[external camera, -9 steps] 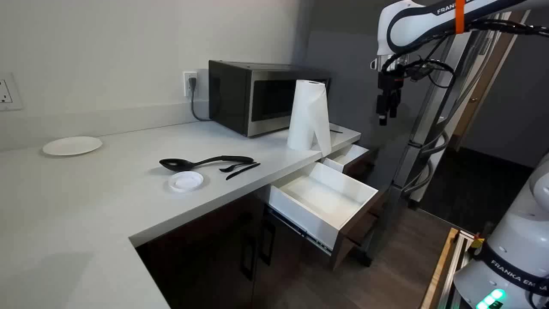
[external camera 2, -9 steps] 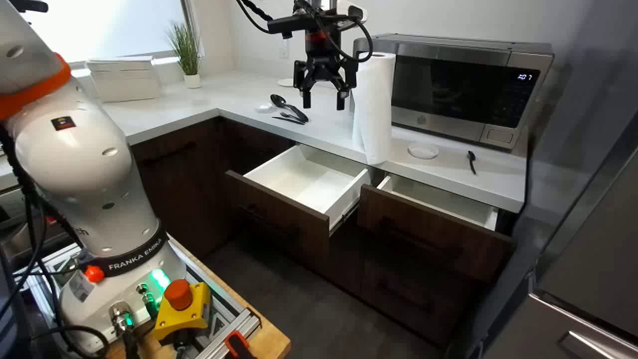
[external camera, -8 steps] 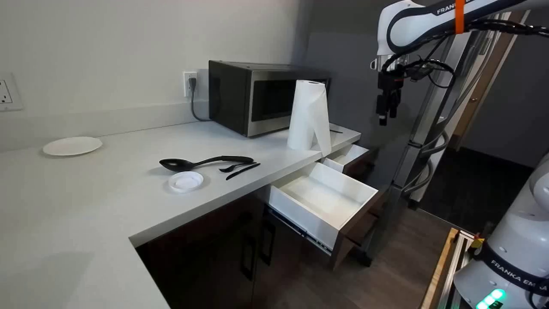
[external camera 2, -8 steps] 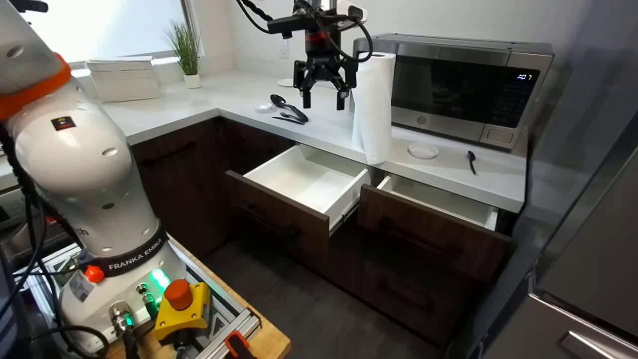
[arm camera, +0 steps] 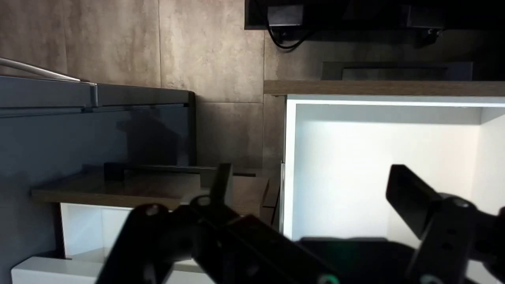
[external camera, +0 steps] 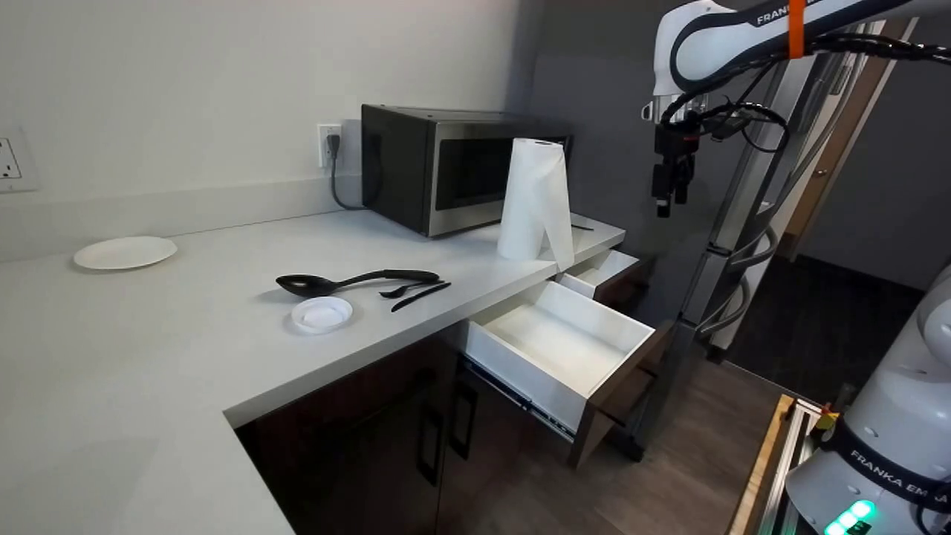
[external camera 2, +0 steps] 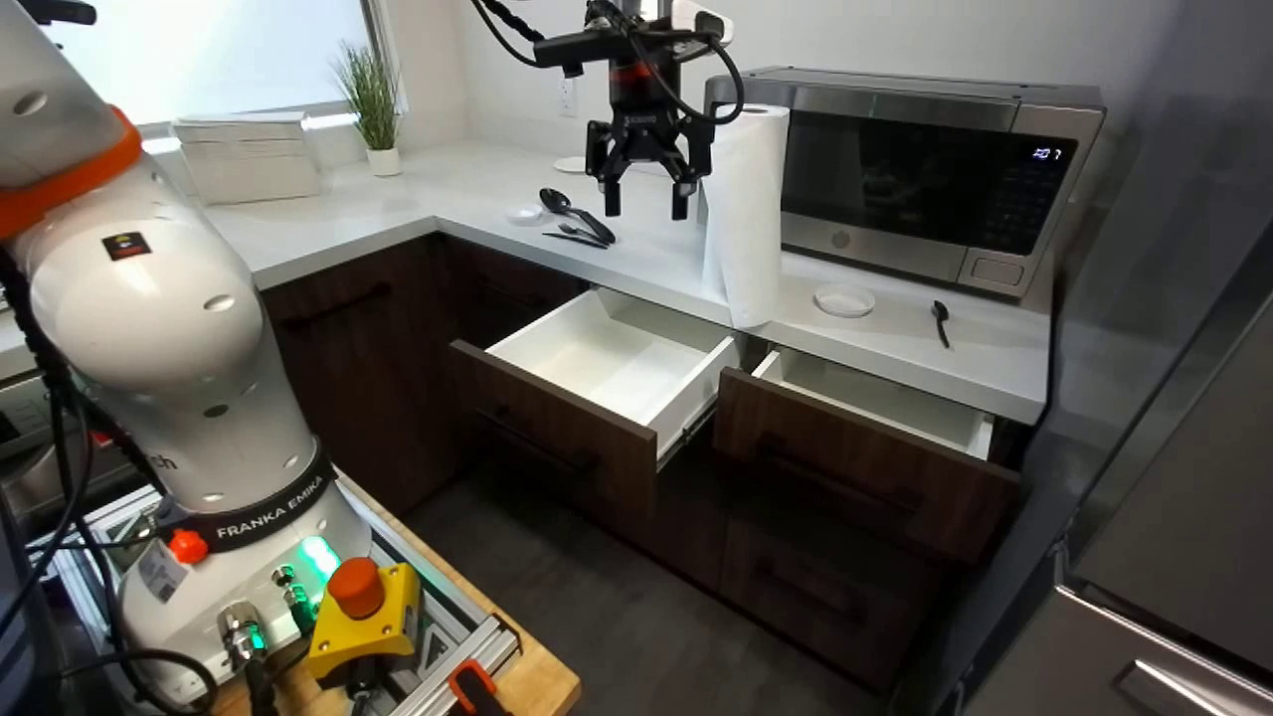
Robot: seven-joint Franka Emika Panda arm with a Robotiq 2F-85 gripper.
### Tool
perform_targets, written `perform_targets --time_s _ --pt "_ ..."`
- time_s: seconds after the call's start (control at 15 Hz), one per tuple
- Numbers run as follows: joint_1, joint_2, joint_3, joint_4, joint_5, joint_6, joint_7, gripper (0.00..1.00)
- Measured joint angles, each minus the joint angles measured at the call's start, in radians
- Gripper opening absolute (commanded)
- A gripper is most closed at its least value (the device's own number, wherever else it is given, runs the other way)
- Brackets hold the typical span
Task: Put the paper towel roll in the drawer
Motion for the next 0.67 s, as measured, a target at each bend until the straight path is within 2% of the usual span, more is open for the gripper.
perform_targets --time_s 0.67 --pt "0.000 -0.002 -0.008 0.012 0.003 0.022 0.000 1.00"
